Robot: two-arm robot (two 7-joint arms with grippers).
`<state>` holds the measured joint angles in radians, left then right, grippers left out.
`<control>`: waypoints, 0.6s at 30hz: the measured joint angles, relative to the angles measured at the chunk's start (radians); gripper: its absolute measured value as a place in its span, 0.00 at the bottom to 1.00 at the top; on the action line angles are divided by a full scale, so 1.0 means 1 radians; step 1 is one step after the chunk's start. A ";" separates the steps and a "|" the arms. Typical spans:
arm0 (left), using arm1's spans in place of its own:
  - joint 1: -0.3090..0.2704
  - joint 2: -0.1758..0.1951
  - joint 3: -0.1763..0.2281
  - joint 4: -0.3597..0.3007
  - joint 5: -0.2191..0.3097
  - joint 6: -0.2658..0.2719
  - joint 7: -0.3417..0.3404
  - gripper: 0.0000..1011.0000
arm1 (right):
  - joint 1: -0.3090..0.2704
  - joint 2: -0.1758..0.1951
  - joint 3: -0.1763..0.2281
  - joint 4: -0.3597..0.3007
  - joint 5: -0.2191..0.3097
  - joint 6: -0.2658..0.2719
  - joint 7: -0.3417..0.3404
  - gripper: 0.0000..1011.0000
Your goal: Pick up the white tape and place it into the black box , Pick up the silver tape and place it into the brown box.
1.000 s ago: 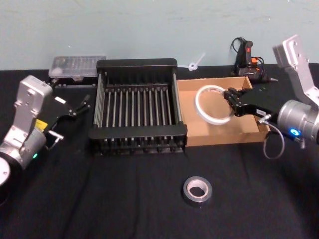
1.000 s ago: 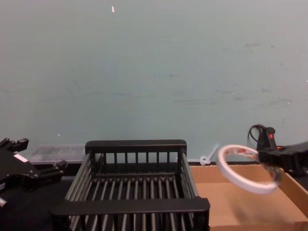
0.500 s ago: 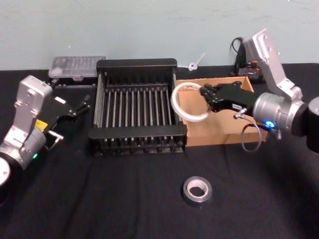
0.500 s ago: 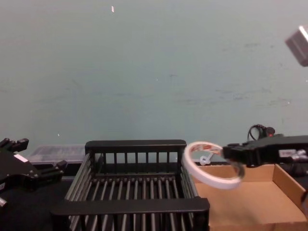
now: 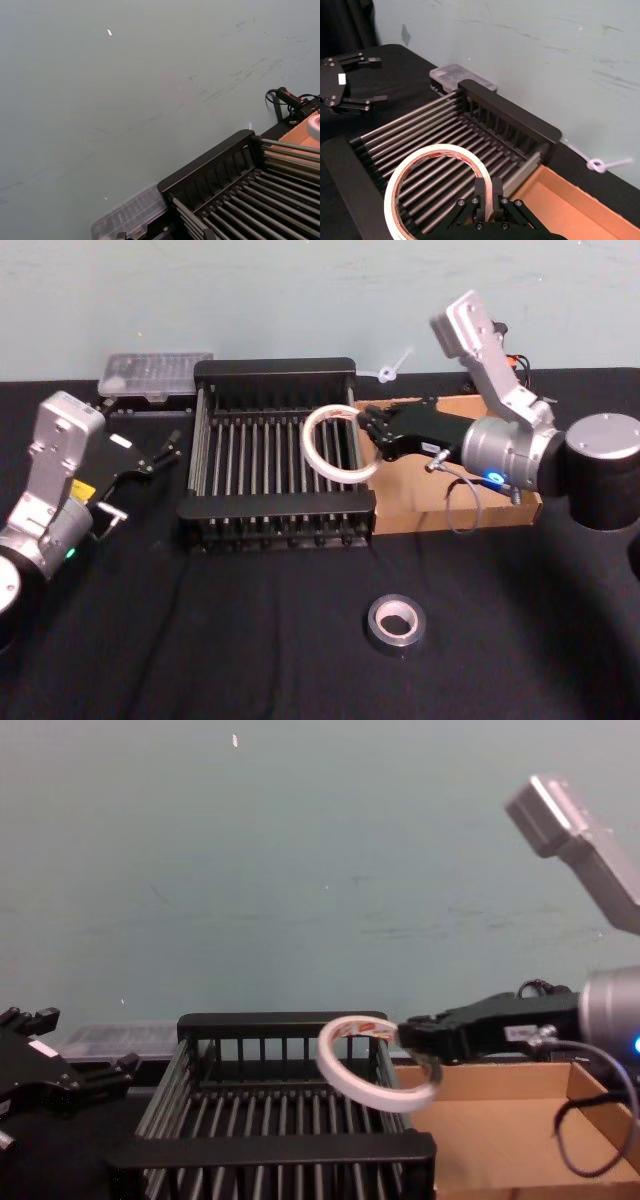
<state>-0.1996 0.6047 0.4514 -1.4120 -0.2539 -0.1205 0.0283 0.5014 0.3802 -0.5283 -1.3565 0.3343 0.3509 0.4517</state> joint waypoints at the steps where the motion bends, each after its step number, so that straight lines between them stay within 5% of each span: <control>1: 0.000 0.000 0.000 0.000 0.000 0.000 0.000 0.99 | 0.005 -0.004 -0.003 0.006 -0.003 -0.002 0.002 0.09; 18: 0.000 0.000 0.000 0.000 0.000 0.000 0.000 0.99 | 0.096 -0.094 -0.056 0.143 -0.055 -0.018 0.027 0.09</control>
<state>-0.1995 0.6047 0.4514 -1.4119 -0.2540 -0.1205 0.0283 0.5974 0.2859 -0.5845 -1.2132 0.2794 0.3324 0.4784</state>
